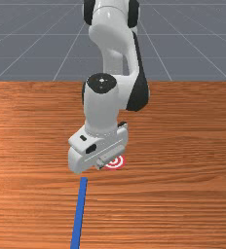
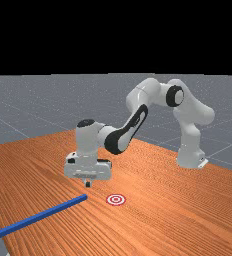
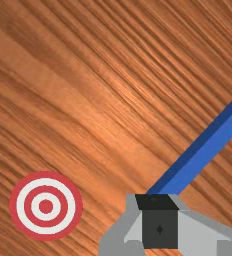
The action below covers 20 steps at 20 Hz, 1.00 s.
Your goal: Pull the pivot to the target area
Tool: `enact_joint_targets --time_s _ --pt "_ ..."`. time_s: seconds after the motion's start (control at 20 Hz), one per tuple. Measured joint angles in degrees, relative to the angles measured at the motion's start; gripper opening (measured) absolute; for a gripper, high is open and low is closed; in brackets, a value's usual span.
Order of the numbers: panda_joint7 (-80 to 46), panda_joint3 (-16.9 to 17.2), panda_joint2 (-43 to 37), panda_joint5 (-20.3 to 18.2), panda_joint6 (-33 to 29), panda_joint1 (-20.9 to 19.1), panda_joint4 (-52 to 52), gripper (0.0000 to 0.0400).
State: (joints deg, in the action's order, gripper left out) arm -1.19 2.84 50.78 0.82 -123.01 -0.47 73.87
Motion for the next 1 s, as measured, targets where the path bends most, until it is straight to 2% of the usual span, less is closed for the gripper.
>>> enact_joint_targets --time_s 0.1,0.15,0.2,0.25,0.3,0.35,0.4,0.45,0.6,0.8,0.85,0.9,0.95,1.0 --pt "-2.10 1.91 1.54 2.25 0.78 1.56 -1.90 0.0000" --pt "-2.42 0.08 2.65 -1.01 1.88 -0.01 -4.08 0.0000" --pt "-2.55 0.07 3.86 -1.05 2.89 -0.04 -6.30 0.0000" --pt "-1.72 1.30 5.41 1.33 3.98 0.94 -9.05 0.0000" --pt "-1.23 0.84 7.35 0.79 5.61 0.53 -12.69 0.0000" --pt "-0.27 -0.21 6.86 -0.41 3.13 -0.21 -11.28 0.0000" --pt "-0.27 -0.22 7.67 -0.42 3.75 -0.24 -12.72 0.0000" --pt "0.51 -1.00 10.02 -1.26 7.64 -0.86 -17.51 0.0000" --pt "-0.12 -0.31 14.15 -0.48 11.78 -0.48 -24.24 0.0000" --pt "0.15 -0.27 11.52 -0.50 8.19 -0.69 -18.94 0.0000" --pt "-0.93 1.25 11.54 1.14 8.93 0.09 -19.33 0.0000" --pt "0.41 -0.13 11.43 -0.39 9.03 -0.92 -19.51 0.0000" --pt "-2.42 2.91 11.21 2.98 9.00 1.19 -18.91 0.0157" --pt "-2.11 2.72 11.17 2.76 8.94 0.97 -18.89 0.0253"
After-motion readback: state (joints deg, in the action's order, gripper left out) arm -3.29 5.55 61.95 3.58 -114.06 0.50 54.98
